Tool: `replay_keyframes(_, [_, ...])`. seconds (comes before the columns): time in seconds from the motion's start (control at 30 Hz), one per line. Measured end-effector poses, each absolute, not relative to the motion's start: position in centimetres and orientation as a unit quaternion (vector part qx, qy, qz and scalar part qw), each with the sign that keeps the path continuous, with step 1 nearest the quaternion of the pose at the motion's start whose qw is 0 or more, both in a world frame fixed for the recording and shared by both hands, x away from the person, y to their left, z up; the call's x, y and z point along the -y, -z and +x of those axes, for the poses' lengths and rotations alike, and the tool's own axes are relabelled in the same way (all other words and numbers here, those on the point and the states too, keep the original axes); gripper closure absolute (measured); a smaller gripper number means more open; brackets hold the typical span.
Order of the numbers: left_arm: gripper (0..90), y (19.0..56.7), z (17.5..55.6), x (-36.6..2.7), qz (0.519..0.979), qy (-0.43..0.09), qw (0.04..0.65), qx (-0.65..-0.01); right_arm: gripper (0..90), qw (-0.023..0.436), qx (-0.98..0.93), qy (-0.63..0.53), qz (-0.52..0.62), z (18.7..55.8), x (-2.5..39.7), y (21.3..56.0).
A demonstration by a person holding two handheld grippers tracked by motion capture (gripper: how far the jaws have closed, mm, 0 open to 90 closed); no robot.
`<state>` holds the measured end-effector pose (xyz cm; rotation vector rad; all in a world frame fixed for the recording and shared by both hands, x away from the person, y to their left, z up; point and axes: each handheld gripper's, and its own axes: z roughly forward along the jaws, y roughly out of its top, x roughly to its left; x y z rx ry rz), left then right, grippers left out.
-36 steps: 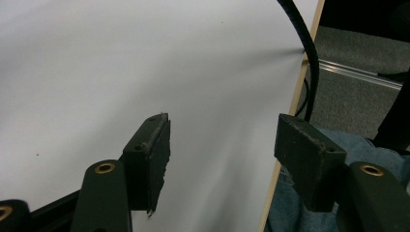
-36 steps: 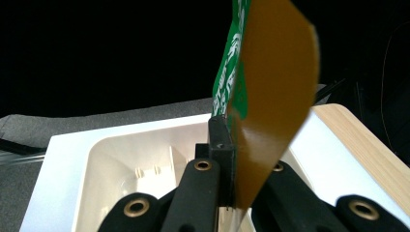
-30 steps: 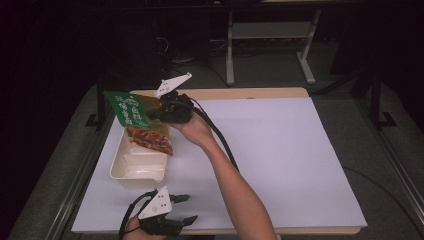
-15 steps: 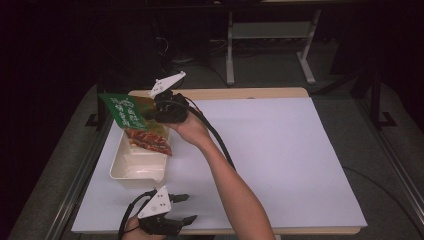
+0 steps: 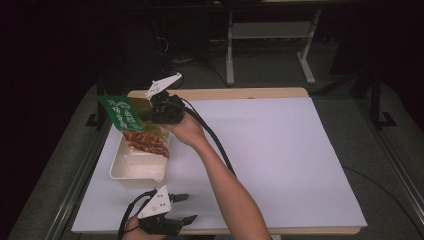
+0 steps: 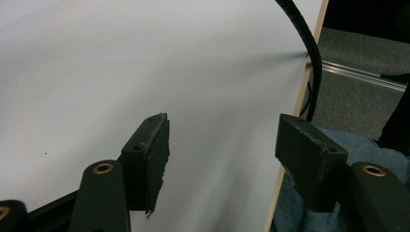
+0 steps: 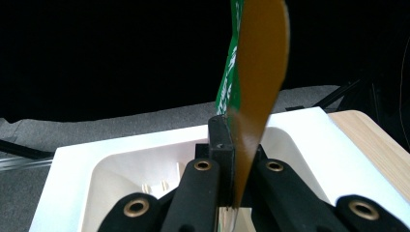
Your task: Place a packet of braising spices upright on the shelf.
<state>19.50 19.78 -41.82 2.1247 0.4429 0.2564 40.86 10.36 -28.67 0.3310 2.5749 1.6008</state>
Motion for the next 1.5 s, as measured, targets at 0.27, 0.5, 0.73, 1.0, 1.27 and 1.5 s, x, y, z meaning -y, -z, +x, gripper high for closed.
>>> replay_keyframes(0.27, [36.5, 41.8, 19.4, -19.6, 0.860, -0.102, 0.465, -0.183, 89.8, 0.039, -0.839, -0.531, 0.114, 41.1, -10.6, 29.0])
replay_keyframes(0.5, [36.6, 41.8, 19.3, -19.6, 0.862, -0.101, 0.463, -0.179, 89.8, 0.043, -0.838, -0.531, 0.123, 41.0, -10.9, 29.5])
replay_keyframes(0.73, [36.6, 41.8, 19.2, -19.6, 0.863, -0.100, 0.462, -0.180, 89.9, 0.037, -0.830, -0.537, 0.144, 41.4, -10.9, 30.7])
replay_keyframes(1.0, [36.6, 41.9, 19.1, -19.4, 0.865, -0.100, 0.459, -0.176, 89.8, 0.029, -0.817, -0.551, 0.167, 41.6, -10.5, 31.6])
replay_keyframes(1.27, [36.6, 41.9, 19.2, -19.3, 0.866, -0.102, 0.459, -0.173, 89.7, 0.018, -0.811, -0.556, 0.183, 41.9, -10.2, 33.0])
replay_keyframes(1.5, [36.5, 41.9, 19.2, -19.3, 0.865, -0.103, 0.459, -0.175, 89.7, 0.020, -0.811, -0.556, 0.180, 42.0, -10.2, 33.3])
